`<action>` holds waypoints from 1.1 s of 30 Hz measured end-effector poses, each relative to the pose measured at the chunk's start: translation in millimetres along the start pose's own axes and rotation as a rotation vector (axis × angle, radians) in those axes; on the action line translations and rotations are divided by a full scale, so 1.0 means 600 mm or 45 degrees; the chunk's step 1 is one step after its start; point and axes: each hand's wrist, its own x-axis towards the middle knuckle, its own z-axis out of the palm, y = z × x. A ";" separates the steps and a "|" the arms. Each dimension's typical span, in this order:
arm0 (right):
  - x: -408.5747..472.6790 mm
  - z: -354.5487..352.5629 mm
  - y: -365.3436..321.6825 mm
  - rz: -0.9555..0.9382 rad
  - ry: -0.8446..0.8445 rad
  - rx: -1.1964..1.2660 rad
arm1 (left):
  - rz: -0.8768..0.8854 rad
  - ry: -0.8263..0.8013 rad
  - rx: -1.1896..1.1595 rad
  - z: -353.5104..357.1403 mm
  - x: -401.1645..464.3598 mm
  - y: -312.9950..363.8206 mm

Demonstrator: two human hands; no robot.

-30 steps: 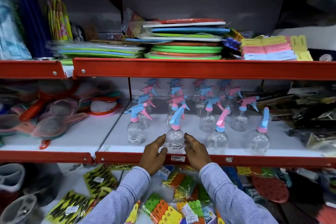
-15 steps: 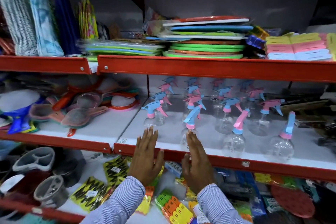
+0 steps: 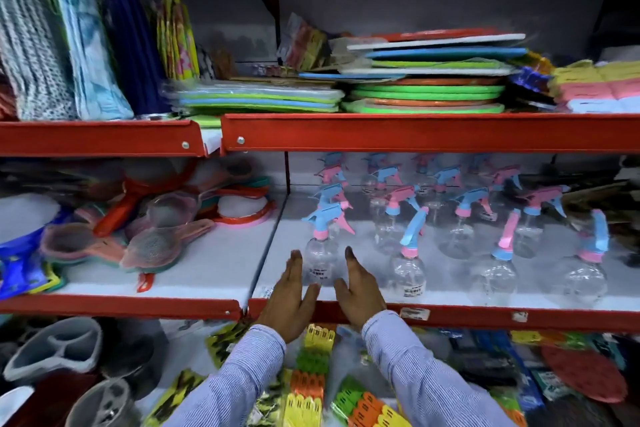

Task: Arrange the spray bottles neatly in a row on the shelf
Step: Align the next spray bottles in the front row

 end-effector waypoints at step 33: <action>-0.032 -0.017 -0.002 0.107 -0.091 0.121 | -0.015 0.149 -0.279 -0.021 -0.043 0.034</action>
